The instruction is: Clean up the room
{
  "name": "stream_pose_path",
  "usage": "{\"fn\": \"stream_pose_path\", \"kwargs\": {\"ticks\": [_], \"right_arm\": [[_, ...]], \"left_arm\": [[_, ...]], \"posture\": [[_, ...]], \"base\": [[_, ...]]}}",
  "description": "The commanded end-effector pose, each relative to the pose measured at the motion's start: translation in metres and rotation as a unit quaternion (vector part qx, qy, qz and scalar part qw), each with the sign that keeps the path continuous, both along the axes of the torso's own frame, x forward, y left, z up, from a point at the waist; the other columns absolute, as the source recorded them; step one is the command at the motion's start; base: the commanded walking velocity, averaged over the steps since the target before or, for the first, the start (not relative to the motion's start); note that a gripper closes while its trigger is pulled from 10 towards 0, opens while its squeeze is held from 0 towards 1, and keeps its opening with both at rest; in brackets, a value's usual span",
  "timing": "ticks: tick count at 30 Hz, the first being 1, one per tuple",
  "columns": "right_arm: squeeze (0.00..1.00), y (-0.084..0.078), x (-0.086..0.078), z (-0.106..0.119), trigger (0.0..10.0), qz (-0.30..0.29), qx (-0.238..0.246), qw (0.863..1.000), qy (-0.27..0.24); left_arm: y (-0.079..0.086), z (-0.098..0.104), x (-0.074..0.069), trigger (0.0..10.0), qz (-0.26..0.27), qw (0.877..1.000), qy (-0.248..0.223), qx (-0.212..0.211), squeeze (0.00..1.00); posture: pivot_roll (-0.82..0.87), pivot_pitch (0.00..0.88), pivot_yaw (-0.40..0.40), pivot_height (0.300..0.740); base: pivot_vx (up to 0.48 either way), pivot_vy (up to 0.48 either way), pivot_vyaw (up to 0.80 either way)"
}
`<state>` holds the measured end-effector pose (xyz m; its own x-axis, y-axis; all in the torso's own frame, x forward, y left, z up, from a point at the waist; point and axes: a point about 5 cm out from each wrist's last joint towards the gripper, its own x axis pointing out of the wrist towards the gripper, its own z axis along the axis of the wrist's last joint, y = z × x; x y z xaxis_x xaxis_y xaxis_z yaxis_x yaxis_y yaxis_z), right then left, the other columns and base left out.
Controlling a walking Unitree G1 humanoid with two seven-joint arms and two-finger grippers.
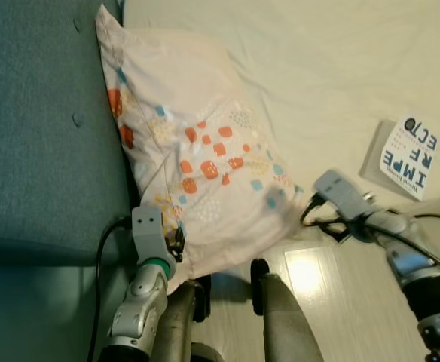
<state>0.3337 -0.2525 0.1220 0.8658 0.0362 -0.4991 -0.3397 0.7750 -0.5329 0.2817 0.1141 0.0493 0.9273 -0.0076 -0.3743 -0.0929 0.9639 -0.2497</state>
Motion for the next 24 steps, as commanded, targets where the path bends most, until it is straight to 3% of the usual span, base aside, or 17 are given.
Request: {"fn": "stream_pose_path", "kwargs": {"ticks": [1,3,4,5,6,11,12,13,14,17,24], "right_arm": [[0.00,-0.002,-0.009,-0.017,10.0,-0.003,0.003,1.000,0.024],[0.00,-0.002,-0.009,-0.017,10.0,-0.003,0.003,1.000,0.024],[0.00,0.016,-0.027,-0.040,10.0,0.056,0.019,0.994,0.089],[0.00,0.016,-0.027,-0.040,10.0,0.056,0.019,0.994,0.089],[0.00,0.025,-0.039,-0.052,10.0,0.085,0.022,0.988,0.128],[0.00,0.034,-0.072,-0.093,10.0,0.067,0.015,0.975,0.211],[0.00,0.034,-0.072,-0.093,10.0,0.067,0.015,0.975,0.211],[0.00,0.037,-0.084,-0.110,10.0,0.051,0.025,0.971,0.230],[0.00,0.037,-0.084,-0.110,10.0,0.051,0.025,0.971,0.230],[0.00,0.040,-0.105,-0.140,10.0,0.047,0.020,0.965,0.258],[0.00,0.047,-0.134,-0.169,10.0,0.060,0.037,0.961,0.266]], "left_arm": [[-0.037,-0.011,-0.012,10.0,-0.006,0.997,0.030,-0.075,0.00],[-0.037,-0.011,-0.012,10.0,-0.006,0.997,0.030,-0.075,0.00],[-0.039,-0.011,-0.008,10.0,-0.004,0.997,0.025,-0.077,0.00],[-0.039,-0.011,-0.008,10.0,-0.004,0.997,0.025,-0.077,0.00],[-0.040,-0.010,-0.006,10.0,-0.002,0.997,0.021,-0.079,0.00],[-0.041,-0.001,0.009,10.0,-0.008,0.997,-0.004,-0.078,0.00],[-0.041,-0.001,0.009,10.0,-0.008,0.997,-0.004,-0.078,0.00],[-0.041,0.001,0.012,10.0,-0.012,0.997,-0.010,-0.075,0.00],[-0.041,0.001,0.012,10.0,-0.012,0.997,-0.010,-0.075,0.00],[-0.041,0.002,0.016,10.0,-0.013,0.997,-0.016,-0.074,0.00],[-0.039,0.008,0.018,10.0,-0.001,0.997,-0.051,-0.066,0.00]], "posture": [[-0.17,0.378,0.091,0.740],[-0.17,0.378,0.091,0.740],[-0.17,0.379,0.088,0.740],[-0.17,0.379,0.088,0.740],[-0.17,0.378,0.087,0.740],[-0.18,0.371,0.086,0.740],[-0.18,0.371,0.086,0.740],[-0.18,0.371,0.086,0.740],[-0.18,0.371,0.086,0.740],[-0.18,0.362,0.087,0.740],[-0.18,0.359,0.089,0.740]], "base": [[0.000,0.000,0.00],[0.000,0.000,0.00],[0.000,0.000,0.00],[0.000,0.000,0.00],[0.000,0.000,0.00],[0.000,0.000,-0.74],[0.000,0.000,-0.74],[0.000,0.000,0.00],[0.000,0.000,0.00],[0.000,0.000,0.00],[0.000,0.000,0.00]]}}
